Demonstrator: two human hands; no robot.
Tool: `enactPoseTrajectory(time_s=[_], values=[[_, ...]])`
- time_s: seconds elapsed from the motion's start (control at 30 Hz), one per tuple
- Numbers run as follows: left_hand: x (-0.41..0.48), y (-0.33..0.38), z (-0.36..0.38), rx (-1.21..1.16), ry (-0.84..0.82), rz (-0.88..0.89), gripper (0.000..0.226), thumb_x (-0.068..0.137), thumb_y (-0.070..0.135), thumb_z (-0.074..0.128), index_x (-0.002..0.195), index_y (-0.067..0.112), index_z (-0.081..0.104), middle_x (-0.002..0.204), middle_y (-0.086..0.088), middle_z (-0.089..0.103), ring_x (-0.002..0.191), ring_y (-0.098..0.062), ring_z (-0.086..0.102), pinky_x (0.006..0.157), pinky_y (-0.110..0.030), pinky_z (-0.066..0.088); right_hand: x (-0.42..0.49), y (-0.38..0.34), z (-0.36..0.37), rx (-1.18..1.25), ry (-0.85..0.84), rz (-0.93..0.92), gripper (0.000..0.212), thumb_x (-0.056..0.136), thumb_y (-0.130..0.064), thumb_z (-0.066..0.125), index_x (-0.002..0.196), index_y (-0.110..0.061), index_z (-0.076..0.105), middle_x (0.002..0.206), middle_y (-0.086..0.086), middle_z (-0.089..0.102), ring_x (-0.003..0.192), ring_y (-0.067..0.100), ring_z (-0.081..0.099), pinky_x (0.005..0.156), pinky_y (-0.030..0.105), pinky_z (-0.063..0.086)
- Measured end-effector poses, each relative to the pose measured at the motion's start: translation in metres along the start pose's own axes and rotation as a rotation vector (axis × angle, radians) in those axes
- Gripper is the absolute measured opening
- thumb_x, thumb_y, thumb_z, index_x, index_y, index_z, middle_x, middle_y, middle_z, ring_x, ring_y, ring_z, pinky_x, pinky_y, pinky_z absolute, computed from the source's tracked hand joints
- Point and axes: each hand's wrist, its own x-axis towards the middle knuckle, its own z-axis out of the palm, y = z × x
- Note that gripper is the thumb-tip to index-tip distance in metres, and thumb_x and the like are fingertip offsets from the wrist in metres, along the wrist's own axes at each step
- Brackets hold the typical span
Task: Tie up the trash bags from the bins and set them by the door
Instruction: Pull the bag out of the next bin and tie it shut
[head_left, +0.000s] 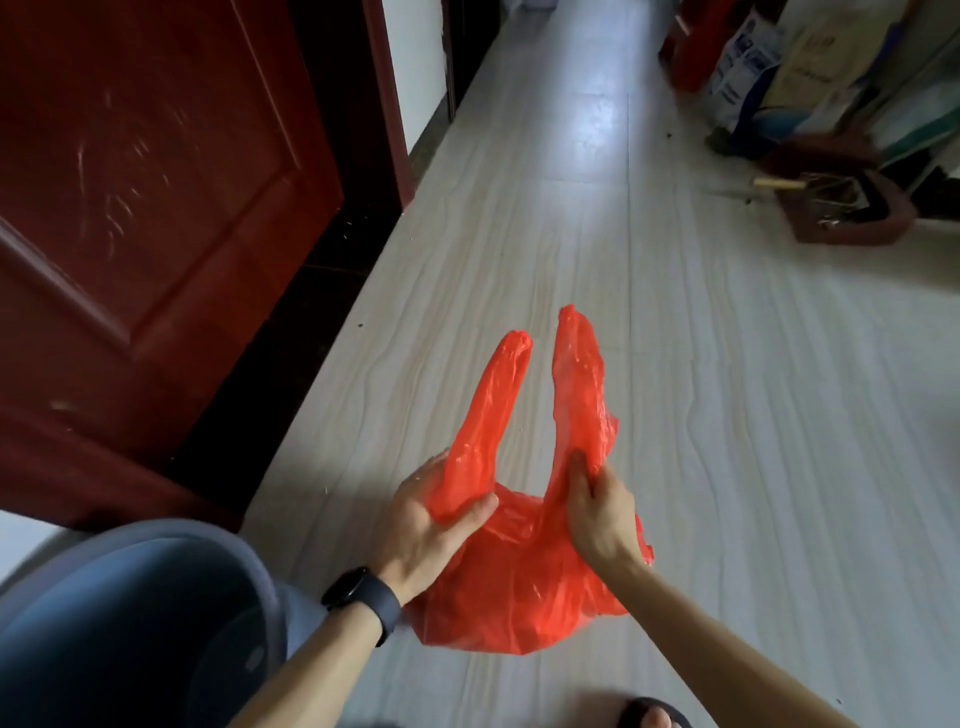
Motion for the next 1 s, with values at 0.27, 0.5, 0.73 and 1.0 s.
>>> enactPoseTrajectory(time_s=[0.27,0.5,0.73,1.0], values=[[0.022,0.004,0.048,-0.201,0.146,-0.364,0.053,0.098,0.055,0.037,0.094,0.015,0.072,0.067,-0.003,0.074,0.069,-0.011,0.072,0.068,-0.025,0.054,0.006,0.018,0.006,0.220,-0.290,0.350,0.026,0.094,-0.020,0.046,0.094,-0.011,0.071,0.090,0.004,0.079,0.092,0.025,0.074,0.091,0.044,0.056],[0.024,-0.028,0.080,-0.530,0.199,-0.713,0.058,0.089,0.061,0.052,0.083,0.006,0.068,0.067,-0.015,0.070,0.059,-0.027,0.066,0.067,-0.038,0.055,-0.001,0.040,0.006,0.476,-0.223,0.529,0.025,0.095,-0.020,0.055,0.089,-0.007,0.074,0.079,0.009,0.076,0.070,0.023,0.071,0.076,0.035,0.058],[0.023,-0.024,0.085,-0.616,0.167,-0.767,0.038,0.094,0.047,0.054,0.077,0.015,0.063,0.070,-0.011,0.069,0.063,-0.025,0.066,0.064,-0.032,0.049,0.002,0.027,0.016,1.059,-0.107,0.728,0.035,0.096,-0.013,0.039,0.076,-0.002,0.066,0.070,0.012,0.072,0.063,0.030,0.069,0.071,0.035,0.058],[0.018,-0.013,0.087,-1.024,0.132,-0.814,0.063,0.097,0.049,0.040,0.062,0.006,0.070,0.071,-0.014,0.069,0.069,-0.030,0.065,0.079,-0.040,0.053,0.005,0.031,0.025,0.811,-0.042,0.847,0.026,0.091,-0.020,0.043,0.065,-0.019,0.042,0.045,-0.006,0.042,0.031,0.008,0.034,0.034,0.021,0.026]])
